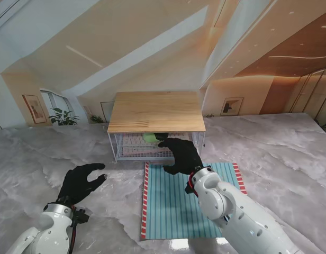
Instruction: Unroll the mouse pad and set up the keyboard and mouse from the tabletop organizer
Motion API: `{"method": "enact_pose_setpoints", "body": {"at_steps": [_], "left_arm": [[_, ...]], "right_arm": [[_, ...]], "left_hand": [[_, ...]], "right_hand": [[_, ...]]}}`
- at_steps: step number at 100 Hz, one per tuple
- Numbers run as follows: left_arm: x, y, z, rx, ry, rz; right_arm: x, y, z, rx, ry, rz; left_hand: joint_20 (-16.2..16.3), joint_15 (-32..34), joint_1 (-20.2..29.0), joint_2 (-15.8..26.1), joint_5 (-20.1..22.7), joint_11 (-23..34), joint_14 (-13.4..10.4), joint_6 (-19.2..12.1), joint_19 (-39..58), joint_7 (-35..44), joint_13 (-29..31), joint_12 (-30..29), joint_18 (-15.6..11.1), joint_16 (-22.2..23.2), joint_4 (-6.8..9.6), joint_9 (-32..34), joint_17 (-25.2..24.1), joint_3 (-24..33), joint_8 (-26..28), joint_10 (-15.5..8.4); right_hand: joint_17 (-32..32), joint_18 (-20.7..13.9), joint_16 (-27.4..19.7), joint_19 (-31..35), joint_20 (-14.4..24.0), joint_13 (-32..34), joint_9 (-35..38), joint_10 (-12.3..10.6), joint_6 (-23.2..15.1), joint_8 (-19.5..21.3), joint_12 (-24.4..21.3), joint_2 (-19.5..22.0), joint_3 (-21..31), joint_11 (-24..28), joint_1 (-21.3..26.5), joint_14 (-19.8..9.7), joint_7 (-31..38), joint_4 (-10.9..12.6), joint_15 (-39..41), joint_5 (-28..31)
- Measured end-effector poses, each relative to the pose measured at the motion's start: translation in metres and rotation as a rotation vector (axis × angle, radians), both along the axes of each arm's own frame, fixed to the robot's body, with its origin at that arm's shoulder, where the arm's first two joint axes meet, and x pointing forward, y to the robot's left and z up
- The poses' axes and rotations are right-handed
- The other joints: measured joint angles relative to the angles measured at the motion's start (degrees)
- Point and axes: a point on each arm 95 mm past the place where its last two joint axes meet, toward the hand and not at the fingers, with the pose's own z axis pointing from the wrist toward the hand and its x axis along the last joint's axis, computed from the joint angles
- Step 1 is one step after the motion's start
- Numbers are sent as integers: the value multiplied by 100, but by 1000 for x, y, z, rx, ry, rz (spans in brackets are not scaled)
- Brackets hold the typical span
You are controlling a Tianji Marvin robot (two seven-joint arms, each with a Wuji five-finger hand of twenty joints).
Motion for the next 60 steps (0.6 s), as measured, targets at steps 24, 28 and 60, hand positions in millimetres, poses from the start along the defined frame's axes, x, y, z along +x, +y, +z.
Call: {"method": "enact_pose_setpoints", "body": {"at_steps": [24,28,60], "left_arm": [[-1,3,0,2,-1,0],[-1,3,0,1,-2,-2],[0,2,1,-2,-1,-9]], "right_arm": [[13,14,5,-36,-22,2],[15,15,5,-42,-24,3],[32,25,4,-105,-12,18]], "left_hand": [[-3,-2,0,0,0,1,0,0,0,0,0,-3,-1,0,0,0,-1,0,-6,-1],[-4,-2,0,0,0,1,0,0,0,0,0,-3,-1,0,0,0,-2,0,-6,-1],[-6,-2,0,0,0,1,0,0,0,0,3,-3,-3,0,0,0,-2,0,-8,-1]], "right_hand": [[-4,-55,-51,-233,-117,0,0,0,4,-9,0,0,3,-1,-1,0,2,0,-45,0],[-4,-70,-52,-286,-144,0,0,0,4,-9,0,0,2,-2,-1,0,2,0,-61,0],[-4,-74,-62,-409,-146,0,0,0,59,-13,0,0,6,-2,-2,0,4,0,-70,0]]}}
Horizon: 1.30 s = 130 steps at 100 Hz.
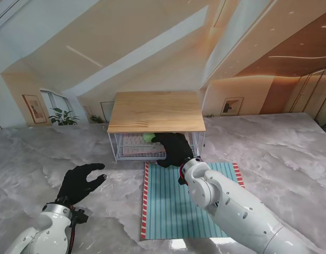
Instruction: Unroll the mouse pad and set up the keyboard and mouse from the tabletop organizer
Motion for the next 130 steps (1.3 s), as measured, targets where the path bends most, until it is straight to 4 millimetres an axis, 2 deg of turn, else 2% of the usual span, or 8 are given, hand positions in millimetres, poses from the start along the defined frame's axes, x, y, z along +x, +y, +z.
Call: {"method": "enact_pose_setpoints", "body": {"at_steps": [30,43,57,69,99,126,130], "left_arm": [[0,0,0,1,1,-7],[1,0,0,2,1,-8],[1,-1,1,2,4,-7],[1,-1,1,1,4,-8],[2,-1,3,-1,1,-8],[3,-1,3,-4,-1,-7],[3,-1,3,-4,-1,-6]], "right_arm": [[16,6,-2,-49,20,2],[21,8,-3,-65,28,6],[26,10,-4,-87,38,15],[32,11,-3,-105,46,20],[45,11,-4,-132,73,17],[53,14,-9,-131,100,13],[54,15,-9,-131,102,14]], "left_hand": [[-1,0,0,0,0,0,0,0,0,0,0,-1,0,0,0,0,0,0,-1,0],[-2,0,0,0,0,0,1,0,0,0,1,-1,0,0,0,0,0,0,-1,0],[-2,0,0,0,0,6,2,0,0,0,1,-1,0,0,0,9,0,0,-1,0],[-3,0,0,0,0,6,2,0,0,0,1,-1,0,0,0,9,0,0,-1,0],[-3,0,0,0,1,6,3,0,0,0,1,-1,0,0,0,9,0,0,-2,0],[-3,0,0,0,1,19,4,0,0,0,2,-1,-1,0,0,23,0,0,-2,0],[-3,0,0,0,1,19,4,0,0,0,2,-1,-1,0,0,22,0,0,-2,0]], "right_hand": [[2,-2,-1,-15,0,0,0,0,22,-1,0,0,5,128,0,0,1,0,8,1],[6,-2,128,6,8,0,0,0,54,-1,95,0,59,499,0,0,125,0,310,6],[35,-2,269,435,118,0,0,5,111,8,275,0,119,1018,0,0,126,0,580,13],[72,-2,330,835,142,6,58,14,178,158,277,0,130,1219,2,0,193,-17,704,193],[127,-8,509,1964,220,431,598,171,247,501,408,-7,284,1407,10,7,199,-114,1090,593],[465,22,776,2927,596,1139,1375,333,294,928,534,-28,459,1589,316,21,343,-190,1614,1297],[536,57,805,3006,688,1141,1535,336,294,1012,553,-28,473,1622,316,122,416,-205,1609,1341]]}}
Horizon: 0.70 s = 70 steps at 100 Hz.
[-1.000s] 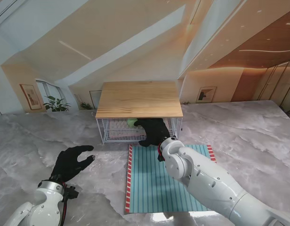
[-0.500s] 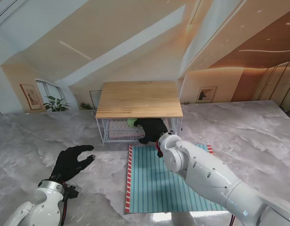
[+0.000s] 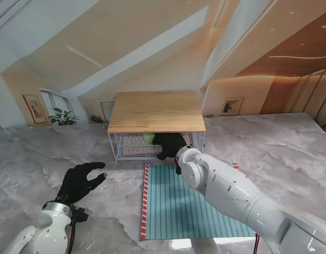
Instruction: Unroll the mouse pad and set up the keyboard and mouse from the tabletop organizer
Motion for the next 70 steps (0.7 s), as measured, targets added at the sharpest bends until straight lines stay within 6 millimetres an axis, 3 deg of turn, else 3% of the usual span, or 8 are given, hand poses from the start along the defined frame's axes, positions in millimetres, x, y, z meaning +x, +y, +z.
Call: {"method": "enact_pose_setpoints", "body": {"at_steps": [20,31,50,70], "left_arm": [[0,1,1,0,-2,3],[0,1,1,-1,-3,4],[-1,3,2,-3,-4,8],[-1,4,2,-3,-7,10]], "right_arm": [[5,3,-1,9,4,-4],[7,4,-2,15,4,-7],[8,6,-1,21,7,-8],[8,6,0,25,2,-9]], "left_hand": [[0,0,0,0,0,0,0,0,0,0,0,0,0,0,0,0,0,0,0,0],[0,0,0,0,0,0,1,0,0,0,0,0,0,0,0,0,0,0,0,-2],[0,0,0,0,0,0,1,0,0,0,1,0,0,0,0,0,0,0,0,-2],[0,0,0,0,0,0,1,0,0,0,1,0,0,0,0,0,0,0,0,-2]], "right_hand": [[397,145,236,473,493,620,703,129,-11,331,127,139,154,173,365,207,274,-87,451,570],[637,249,342,660,867,996,1162,197,-120,6,153,146,154,243,725,292,760,-466,733,685],[961,365,531,954,1159,1416,1887,326,-303,-101,154,146,119,313,1259,426,1446,-638,1201,1068],[1266,468,555,1247,1467,1824,2359,416,-350,-119,211,147,113,638,1326,587,1508,-708,1823,1210]]}}
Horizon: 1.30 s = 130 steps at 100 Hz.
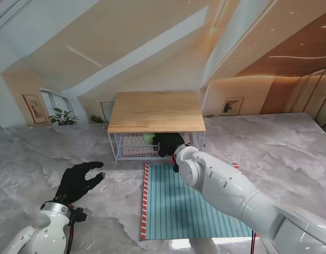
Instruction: Unroll the mouse pad and set up the keyboard and mouse from the tabletop organizer
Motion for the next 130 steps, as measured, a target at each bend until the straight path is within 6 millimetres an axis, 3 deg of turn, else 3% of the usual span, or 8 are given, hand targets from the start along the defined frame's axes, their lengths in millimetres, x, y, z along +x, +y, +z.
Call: {"method": "enact_pose_setpoints", "body": {"at_steps": [7,46,57,87,130], "left_arm": [[0,0,0,0,-1,0],[0,1,0,-1,-4,0],[0,1,1,-2,-7,-1],[0,0,1,-2,-8,-1],[0,1,1,-6,-16,-4]], "right_arm": [[0,0,0,4,-5,0],[3,-1,-2,35,-6,16],[4,-1,-2,41,-8,18],[4,2,-3,58,-3,11],[2,5,-4,75,0,6]], "left_hand": [[0,0,0,0,0,0,0,0,0,0,0,0,0,0,0,0,0,0,0,0],[0,0,0,0,0,0,1,0,0,0,0,0,0,0,0,0,0,0,0,0],[0,0,0,0,0,0,1,0,0,0,0,0,0,0,0,0,0,0,0,0],[0,0,0,0,0,0,1,0,-1,0,0,0,0,0,0,0,0,0,0,0],[0,0,0,0,0,0,1,0,-1,0,0,0,0,0,0,1,0,0,0,0]], "right_hand": [[106,29,0,79,79,93,74,23,-9,-3,0,1,40,49,68,133,0,-51,168,63],[645,100,-28,383,404,452,309,157,-25,146,183,-28,185,230,68,211,0,-197,655,421],[808,148,-94,449,685,560,367,170,-35,155,323,-125,298,253,68,247,-15,-379,811,571],[1299,343,-168,795,1143,849,426,289,80,282,501,-304,430,281,126,414,-18,-396,1096,692],[1830,486,-240,981,1357,940,443,371,165,409,632,-410,545,281,189,551,-19,-396,1225,750]]}}
